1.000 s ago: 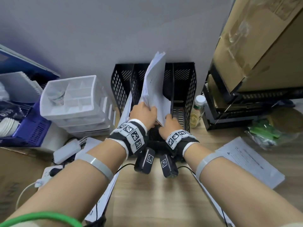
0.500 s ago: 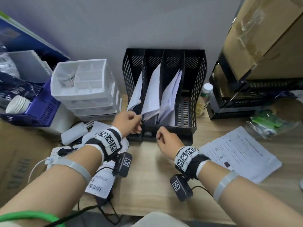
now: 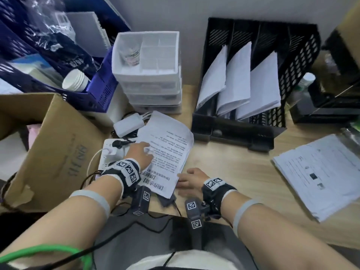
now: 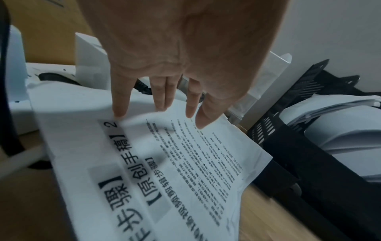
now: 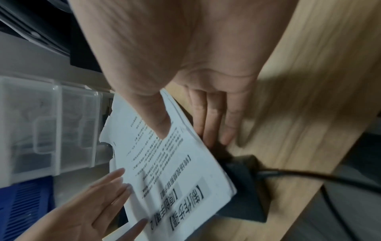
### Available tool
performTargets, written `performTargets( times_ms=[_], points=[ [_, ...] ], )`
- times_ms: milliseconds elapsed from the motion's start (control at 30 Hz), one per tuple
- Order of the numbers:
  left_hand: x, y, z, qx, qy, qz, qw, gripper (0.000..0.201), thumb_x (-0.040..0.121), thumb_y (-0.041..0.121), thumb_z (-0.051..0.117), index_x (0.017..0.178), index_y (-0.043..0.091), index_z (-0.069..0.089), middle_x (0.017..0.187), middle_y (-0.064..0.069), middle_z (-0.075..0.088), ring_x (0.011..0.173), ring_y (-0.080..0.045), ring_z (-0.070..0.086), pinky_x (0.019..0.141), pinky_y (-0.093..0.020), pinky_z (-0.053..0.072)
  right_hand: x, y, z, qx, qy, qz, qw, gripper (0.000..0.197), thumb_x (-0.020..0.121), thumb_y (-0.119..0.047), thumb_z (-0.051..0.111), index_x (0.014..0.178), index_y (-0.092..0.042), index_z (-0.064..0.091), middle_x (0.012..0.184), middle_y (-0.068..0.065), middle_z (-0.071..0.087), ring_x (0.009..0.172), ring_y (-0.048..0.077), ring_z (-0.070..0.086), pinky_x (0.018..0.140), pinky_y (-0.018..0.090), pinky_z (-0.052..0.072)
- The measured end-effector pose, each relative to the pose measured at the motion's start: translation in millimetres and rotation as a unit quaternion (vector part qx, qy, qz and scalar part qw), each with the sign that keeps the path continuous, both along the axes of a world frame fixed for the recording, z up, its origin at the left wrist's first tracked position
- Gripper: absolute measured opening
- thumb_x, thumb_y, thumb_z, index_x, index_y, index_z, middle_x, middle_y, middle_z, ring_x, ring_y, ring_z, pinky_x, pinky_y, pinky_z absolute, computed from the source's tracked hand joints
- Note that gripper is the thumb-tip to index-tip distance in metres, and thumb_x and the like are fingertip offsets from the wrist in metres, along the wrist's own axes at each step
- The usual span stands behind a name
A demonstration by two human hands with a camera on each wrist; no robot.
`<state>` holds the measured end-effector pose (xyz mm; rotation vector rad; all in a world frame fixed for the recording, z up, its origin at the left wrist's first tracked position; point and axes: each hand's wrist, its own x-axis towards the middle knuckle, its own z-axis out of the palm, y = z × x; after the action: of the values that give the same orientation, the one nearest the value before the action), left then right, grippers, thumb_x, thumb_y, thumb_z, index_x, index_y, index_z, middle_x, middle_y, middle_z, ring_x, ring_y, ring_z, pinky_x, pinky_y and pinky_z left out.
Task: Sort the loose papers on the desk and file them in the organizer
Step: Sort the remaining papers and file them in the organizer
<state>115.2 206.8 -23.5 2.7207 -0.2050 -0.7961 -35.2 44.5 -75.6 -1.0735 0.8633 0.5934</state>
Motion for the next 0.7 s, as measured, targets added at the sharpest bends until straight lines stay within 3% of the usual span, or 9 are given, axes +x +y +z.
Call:
performTargets(
  times_ms=[67, 167, 233, 300, 400, 467, 533, 633, 700],
  points=[
    [-4, 5, -1, -0.037, 0.019, 0.005, 0.999, 0.047, 0.089, 0.024, 0.061, 0.136, 0.021, 0.055, 0.138, -0.013, 0.056, 0.102, -0.030, 0.063, 0.085, -0.028, 0.047, 4, 14, -1, -0.017, -0.001, -0.013, 1.000, 0.031, 0.087, -0.014, 0.071, 0.110, 0.002, 0.059, 0.103, 0.021, 0.074, 0.079, 0.031, 0.068, 0.069, 0.043, 0.061],
    [-13, 12, 1, -0.098, 0.068, -0.002, 0.993, 0.036, 0.090, 0.019, 0.062, 0.126, 0.023, 0.062, 0.131, -0.007, 0.061, 0.115, -0.026, 0.062, 0.095, -0.028, 0.046, 11, 26, 7, -0.068, -0.009, -0.017, 0.997, 0.005, 0.086, -0.009, 0.069, 0.089, -0.005, 0.071, 0.099, 0.026, 0.074, 0.060, 0.022, 0.056, 0.044, 0.027, 0.047],
    [-20, 16, 5, -0.166, 0.096, -0.012, 0.981, 0.026, 0.089, 0.008, 0.062, 0.104, 0.028, 0.069, 0.123, -0.005, 0.067, 0.118, -0.026, 0.063, 0.101, -0.032, 0.049, 15, 26, 19, -0.121, -0.034, 0.009, 0.992, 0.008, 0.084, -0.006, 0.066, 0.081, -0.010, 0.072, 0.093, 0.026, 0.075, 0.060, 0.023, 0.055, 0.045, 0.025, 0.041],
    [-24, 13, 10, -0.214, 0.103, -0.046, 0.970, 0.035, 0.087, -0.001, 0.061, 0.089, 0.033, 0.068, 0.114, -0.007, 0.072, 0.113, -0.027, 0.066, 0.099, -0.037, 0.052, 18, 16, 37, -0.172, -0.051, 0.028, 0.983, 0.012, 0.083, -0.005, 0.061, 0.076, -0.010, 0.068, 0.072, 0.017, 0.072, 0.060, 0.023, 0.055, 0.044, 0.024, 0.039],
    [-32, -4, 31, -0.249, 0.095, -0.143, 0.953, 0.035, 0.088, -0.002, 0.062, 0.109, 0.026, 0.066, 0.113, -0.004, 0.068, 0.111, -0.024, 0.065, 0.097, -0.036, 0.054, 14, -7, 67, -0.243, -0.079, 0.034, 0.966, 0.014, 0.081, -0.004, 0.053, 0.075, -0.011, 0.064, 0.064, 0.010, 0.059, 0.054, 0.018, 0.053, 0.043, 0.023, 0.037],
    [-36, -22, 45, -0.246, 0.088, -0.208, 0.942, 0.049, 0.090, 0.003, 0.061, 0.131, 0.028, 0.056, 0.121, -0.004, 0.061, 0.105, -0.022, 0.066, 0.091, -0.036, 0.057, 3, -25, 86, -0.300, -0.098, 0.054, 0.947, 0.023, 0.081, -0.005, 0.049, 0.077, -0.017, 0.068, 0.065, 0.008, 0.060, 0.054, 0.019, 0.052, 0.045, 0.024, 0.040],
    [-42, -45, 57, -0.223, 0.058, -0.300, 0.926, 0.067, 0.089, 0.006, 0.062, 0.146, 0.035, 0.041, 0.137, -0.006, 0.048, 0.116, -0.024, 0.061, 0.098, -0.034, 0.053, -11, -43, 109, -0.352, -0.121, 0.089, 0.924, 0.027, 0.083, -0.007, 0.050, 0.086, -0.021, 0.072, 0.068, 0.007, 0.064, 0.056, 0.022, 0.055, 0.046, 0.026, 0.045],
    [-54, -88, 76, -0.167, -0.086, -0.452, 0.872, 0.087, 0.082, 0.017, 0.072, 0.153, 0.039, 0.026, 0.159, -0.008, 0.025, 0.145, -0.026, 0.033, 0.117, -0.040, 0.035, -39, -69, 141, -0.474, -0.140, 0.175, 0.852, 0.028, 0.086, -0.018, 0.056, 0.106, -0.028, 0.074, 0.093, 0.003, 0.074, 0.084, 0.024, 0.068, 0.070, 0.033, 0.053],
    [-59, -116, 86, -0.143, -0.166, -0.509, 0.832, 0.087, 0.078, 0.028, 0.076, 0.151, 0.038, 0.031, 0.162, -0.006, 0.025, 0.150, -0.027, 0.025, 0.120, -0.047, 0.029, -52, -82, 157, -0.548, -0.134, 0.211, 0.798, 0.027, 0.089, -0.024, 0.058, 0.112, -0.028, 0.072, 0.107, -0.001, 0.072, 0.099, 0.021, 0.065, 0.082, 0.028, 0.049]
  ],
)
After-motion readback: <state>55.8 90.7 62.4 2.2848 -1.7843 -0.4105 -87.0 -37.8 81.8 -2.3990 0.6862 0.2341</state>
